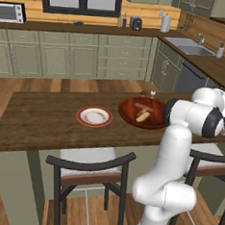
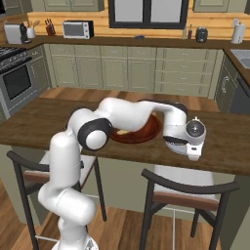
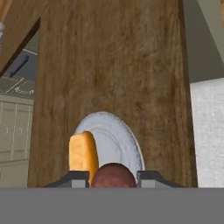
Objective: Place one bun and one sausage from the bowl on each plate.
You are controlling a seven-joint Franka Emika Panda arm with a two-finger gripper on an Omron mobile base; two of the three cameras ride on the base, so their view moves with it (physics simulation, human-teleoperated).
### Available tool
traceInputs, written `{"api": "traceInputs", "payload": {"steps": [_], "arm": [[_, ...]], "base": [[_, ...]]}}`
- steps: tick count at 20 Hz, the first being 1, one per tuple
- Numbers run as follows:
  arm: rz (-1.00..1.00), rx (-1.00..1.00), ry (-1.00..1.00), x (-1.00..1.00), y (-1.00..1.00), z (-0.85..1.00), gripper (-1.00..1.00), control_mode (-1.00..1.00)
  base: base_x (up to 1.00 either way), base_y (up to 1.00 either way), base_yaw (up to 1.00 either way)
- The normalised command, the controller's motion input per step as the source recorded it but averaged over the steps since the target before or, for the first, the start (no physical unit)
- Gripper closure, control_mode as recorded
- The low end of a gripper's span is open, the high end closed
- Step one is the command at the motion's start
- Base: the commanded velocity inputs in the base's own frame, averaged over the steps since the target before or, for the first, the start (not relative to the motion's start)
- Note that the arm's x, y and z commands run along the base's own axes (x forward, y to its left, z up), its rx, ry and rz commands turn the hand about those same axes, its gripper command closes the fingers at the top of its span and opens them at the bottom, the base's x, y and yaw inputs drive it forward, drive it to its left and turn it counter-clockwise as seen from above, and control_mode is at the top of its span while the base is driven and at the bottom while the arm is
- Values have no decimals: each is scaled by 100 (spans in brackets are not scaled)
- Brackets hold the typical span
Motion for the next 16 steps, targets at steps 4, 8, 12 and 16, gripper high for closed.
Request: {"api": "traceInputs", "payload": {"steps": [4, 8, 12, 16], "arm": [[0, 0, 3, 8, -4, -19, 100, -100], [2, 0, 5, 21, -4, -20, 100, -100], [3, 0, 6, 28, 0, -20, 100, -100], [3, 1, 5, 25, -3, -22, 100, -100]], "base": [[0, 0, 0], [0, 0, 0], [0, 0, 0], [0, 0, 0]]}}
